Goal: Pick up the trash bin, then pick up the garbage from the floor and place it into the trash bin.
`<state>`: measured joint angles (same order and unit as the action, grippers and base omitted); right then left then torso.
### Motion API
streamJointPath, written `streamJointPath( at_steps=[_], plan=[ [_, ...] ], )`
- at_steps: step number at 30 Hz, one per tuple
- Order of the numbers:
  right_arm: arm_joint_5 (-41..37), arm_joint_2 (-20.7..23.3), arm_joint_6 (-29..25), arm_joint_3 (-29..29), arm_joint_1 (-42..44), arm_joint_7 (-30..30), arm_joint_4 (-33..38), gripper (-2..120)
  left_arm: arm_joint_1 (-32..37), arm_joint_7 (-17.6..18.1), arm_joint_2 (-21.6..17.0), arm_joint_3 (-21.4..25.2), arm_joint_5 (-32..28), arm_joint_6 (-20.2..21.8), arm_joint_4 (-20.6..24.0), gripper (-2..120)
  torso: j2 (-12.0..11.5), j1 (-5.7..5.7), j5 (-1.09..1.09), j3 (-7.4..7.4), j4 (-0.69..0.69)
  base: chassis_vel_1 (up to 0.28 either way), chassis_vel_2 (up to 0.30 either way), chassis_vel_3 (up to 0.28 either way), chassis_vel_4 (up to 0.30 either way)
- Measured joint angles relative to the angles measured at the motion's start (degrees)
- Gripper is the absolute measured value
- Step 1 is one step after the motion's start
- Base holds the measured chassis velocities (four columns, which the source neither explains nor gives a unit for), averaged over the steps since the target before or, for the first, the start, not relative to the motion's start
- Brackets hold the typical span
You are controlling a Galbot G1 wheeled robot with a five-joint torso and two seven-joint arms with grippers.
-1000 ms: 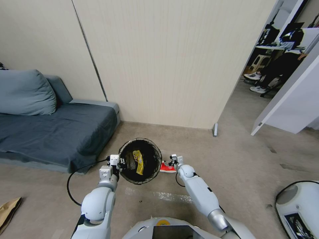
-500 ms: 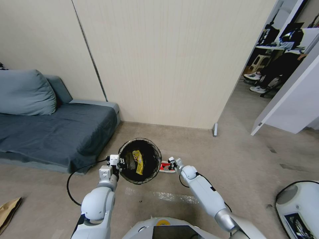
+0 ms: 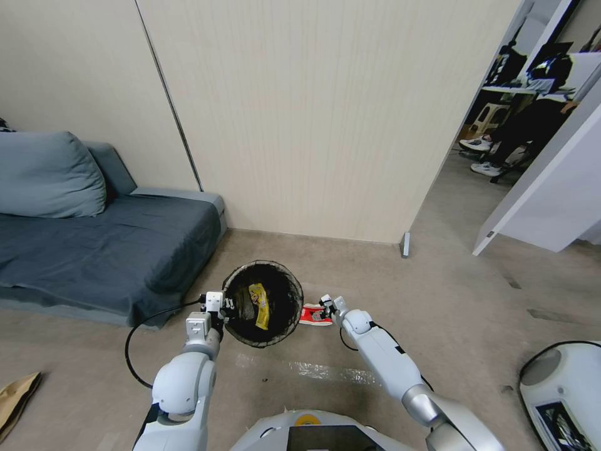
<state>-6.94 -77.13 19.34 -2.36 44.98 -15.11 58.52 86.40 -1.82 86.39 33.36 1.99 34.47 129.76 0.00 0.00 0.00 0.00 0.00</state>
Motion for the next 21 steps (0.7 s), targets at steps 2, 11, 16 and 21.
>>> streamJointPath(
  at_steps=[2,11,16,21],
  plan=[
    [0.0,-0.2,-0.1,0.1,-1.0,0.0,-1.6,100,-0.1,0.0,0.0,-0.1,0.0,0.0,-0.2,1,0.0,0.0,-0.01,0.0,0.0,0.0,0.0,0.0,0.0],
    [1.4,-1.6,-1.8,-0.1,-3.9,0.3,-8.0,100,0.0,-0.1,0.1,0.4,-0.1,-0.3,-0.4,1,0.0,0.0,0.0,0.0,0.0,0.0,0.0,0.0,0.0],
    [2.1,-2.2,-2.4,-0.9,-4.5,0.3,-10.5,92,0.1,-0.1,0.2,0.2,-0.1,-0.4,-0.6,1,0.0,0.0,0.0,0.0,0.0,0.0,0.0,0.0,0.0],
    [2.9,-2.8,-3.1,-1.5,-4.7,0.1,-12.4,72,0.0,-0.1,0.2,-0.3,0.1,-0.4,-0.6,1,0.0,0.0,0.0,0.0,0.0,0.0,0.0,0.0,0.0]
  ],
)
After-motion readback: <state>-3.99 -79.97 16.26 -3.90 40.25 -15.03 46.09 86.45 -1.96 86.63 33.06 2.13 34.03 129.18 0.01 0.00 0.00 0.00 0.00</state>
